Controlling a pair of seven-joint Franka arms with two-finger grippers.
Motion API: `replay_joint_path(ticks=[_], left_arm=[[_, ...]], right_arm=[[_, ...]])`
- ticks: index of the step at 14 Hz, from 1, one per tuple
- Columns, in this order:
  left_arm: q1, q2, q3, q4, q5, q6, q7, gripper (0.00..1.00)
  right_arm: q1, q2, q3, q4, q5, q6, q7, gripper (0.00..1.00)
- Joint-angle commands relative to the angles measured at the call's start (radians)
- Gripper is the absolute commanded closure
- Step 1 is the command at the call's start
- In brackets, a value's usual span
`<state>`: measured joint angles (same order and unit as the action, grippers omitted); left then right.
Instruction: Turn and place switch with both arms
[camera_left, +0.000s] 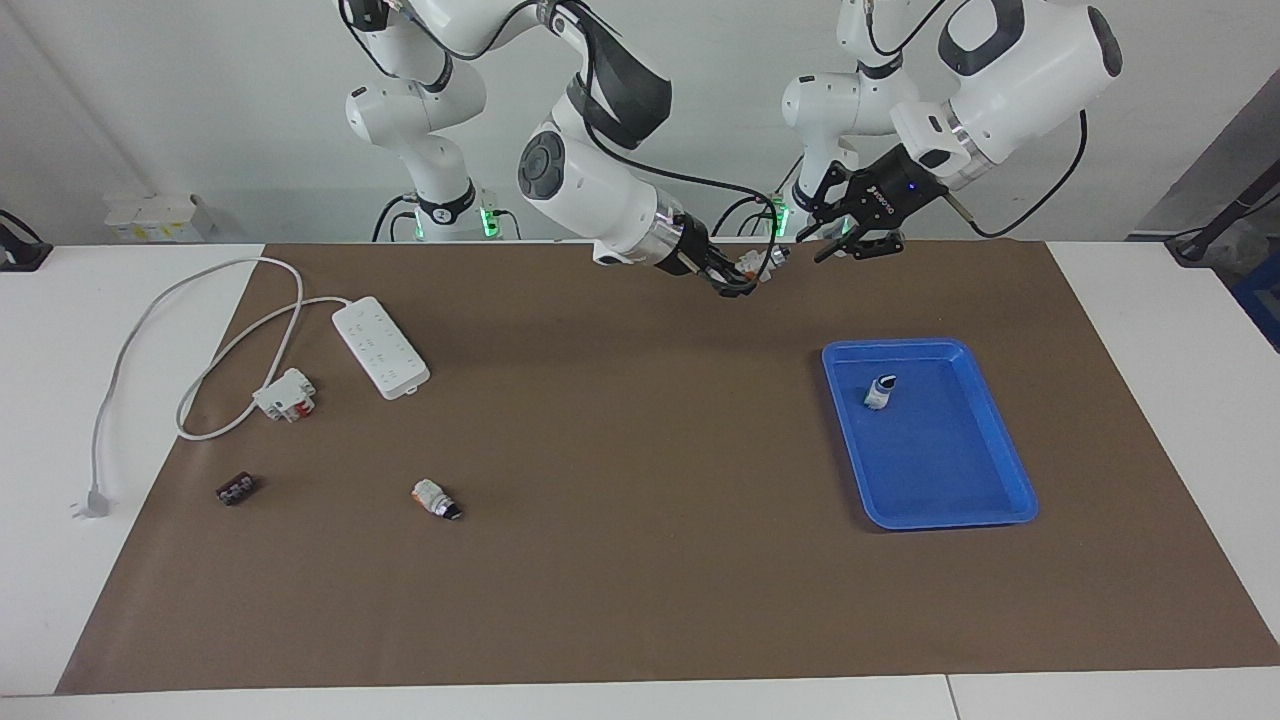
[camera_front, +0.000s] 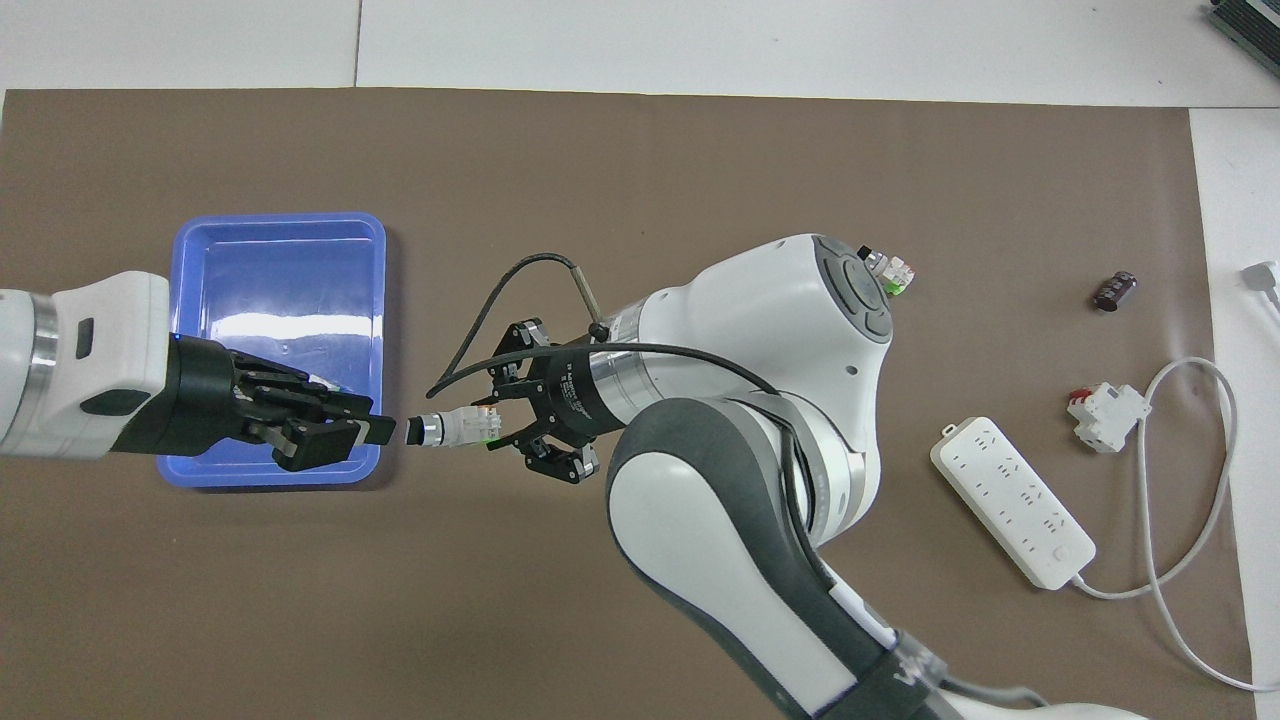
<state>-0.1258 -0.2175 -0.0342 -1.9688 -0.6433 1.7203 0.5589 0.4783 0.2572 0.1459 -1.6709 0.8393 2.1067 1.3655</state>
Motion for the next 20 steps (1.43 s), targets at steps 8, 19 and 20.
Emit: replay_joint_path(ticks=[8, 19, 20], left_arm=[[-0.086, -0.054, 0.002, -0.113, -0.039, 0.13, 0.059, 0.65], [-0.072, -0.056, 0.016, -0.11, -0.05, 0.068, 0.107, 0.67], [-0.072, -0.057, 0.017, -0.111, -0.058, 0.068, 0.116, 0.67]], right_arm=[[0.0, -0.01, 0.0, -0.01, 0.001, 0.001, 0.009, 1.0], [-0.001, -0.01, 0.0, -0.007, -0.005, -0.001, 0.007, 1.0], [-0.001, -0.01, 0.0, -0.007, -0.005, -0.005, 0.007, 1.0]])
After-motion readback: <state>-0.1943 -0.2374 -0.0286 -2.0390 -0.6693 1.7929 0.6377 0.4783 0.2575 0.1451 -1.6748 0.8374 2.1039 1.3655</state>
